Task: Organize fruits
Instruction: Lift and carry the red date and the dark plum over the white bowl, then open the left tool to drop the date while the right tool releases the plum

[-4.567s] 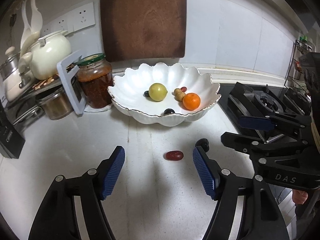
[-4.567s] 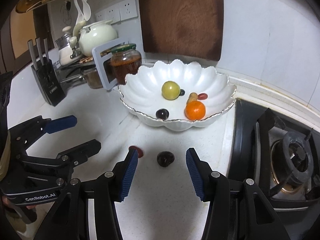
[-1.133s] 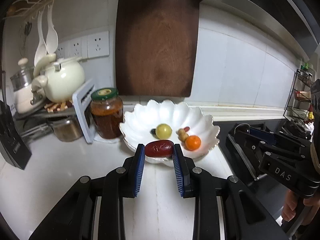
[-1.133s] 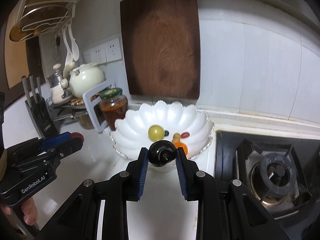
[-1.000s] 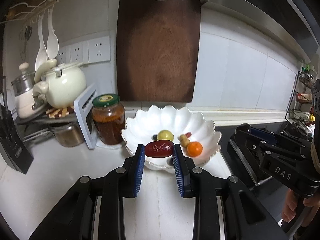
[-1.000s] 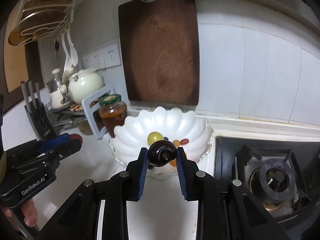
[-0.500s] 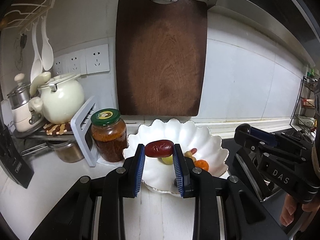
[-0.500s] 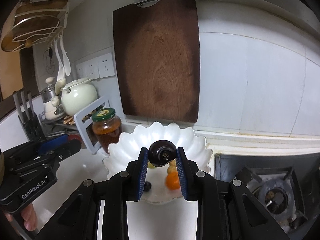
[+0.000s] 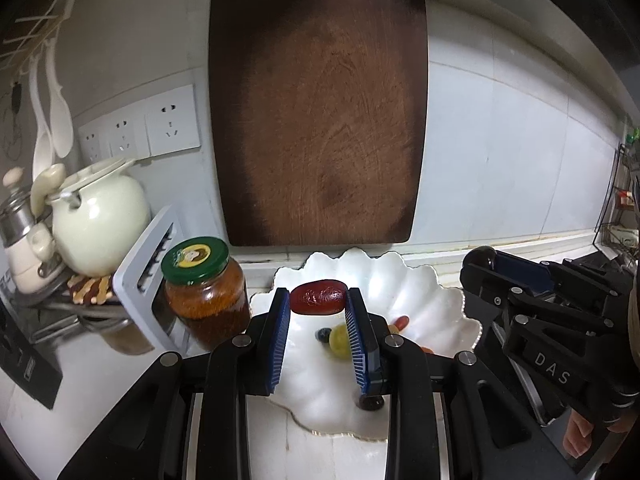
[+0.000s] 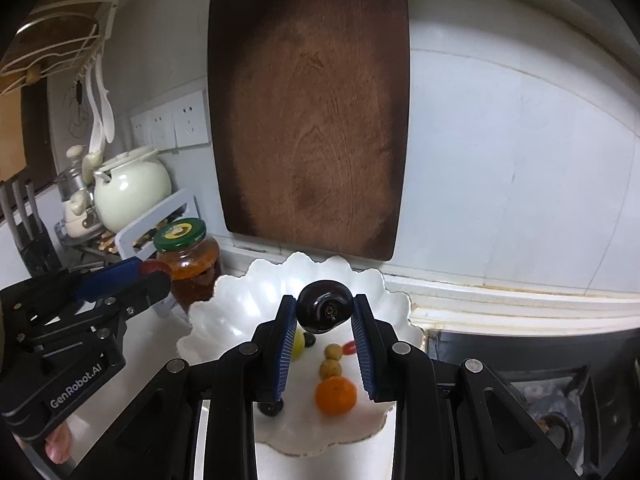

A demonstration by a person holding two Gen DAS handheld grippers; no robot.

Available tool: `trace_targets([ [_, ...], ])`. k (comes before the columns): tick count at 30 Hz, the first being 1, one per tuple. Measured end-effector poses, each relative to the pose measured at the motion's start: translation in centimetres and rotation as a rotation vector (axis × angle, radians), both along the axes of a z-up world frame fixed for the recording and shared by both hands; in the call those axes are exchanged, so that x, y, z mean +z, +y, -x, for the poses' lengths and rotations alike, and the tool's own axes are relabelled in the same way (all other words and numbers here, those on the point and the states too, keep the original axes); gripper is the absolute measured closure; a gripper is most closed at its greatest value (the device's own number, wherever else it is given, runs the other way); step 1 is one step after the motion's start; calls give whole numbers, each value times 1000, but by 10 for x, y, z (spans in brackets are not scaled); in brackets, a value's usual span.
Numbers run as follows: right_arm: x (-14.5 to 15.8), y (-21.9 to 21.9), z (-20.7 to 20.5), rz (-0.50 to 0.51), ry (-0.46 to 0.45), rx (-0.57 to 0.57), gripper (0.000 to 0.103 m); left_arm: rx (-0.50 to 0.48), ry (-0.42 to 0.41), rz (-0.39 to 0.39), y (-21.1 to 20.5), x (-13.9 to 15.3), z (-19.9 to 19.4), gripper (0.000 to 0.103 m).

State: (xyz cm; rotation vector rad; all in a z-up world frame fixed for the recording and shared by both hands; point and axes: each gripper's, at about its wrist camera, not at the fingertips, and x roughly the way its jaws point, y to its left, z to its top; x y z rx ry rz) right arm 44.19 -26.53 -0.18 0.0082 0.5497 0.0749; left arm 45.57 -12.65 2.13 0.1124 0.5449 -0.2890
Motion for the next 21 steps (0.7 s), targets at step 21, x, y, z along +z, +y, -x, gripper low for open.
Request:
trace_targets([
  [21, -43, -23, -105, -13, 230, -26, 73, 1, 234, -10, -17, -38, -101, 74],
])
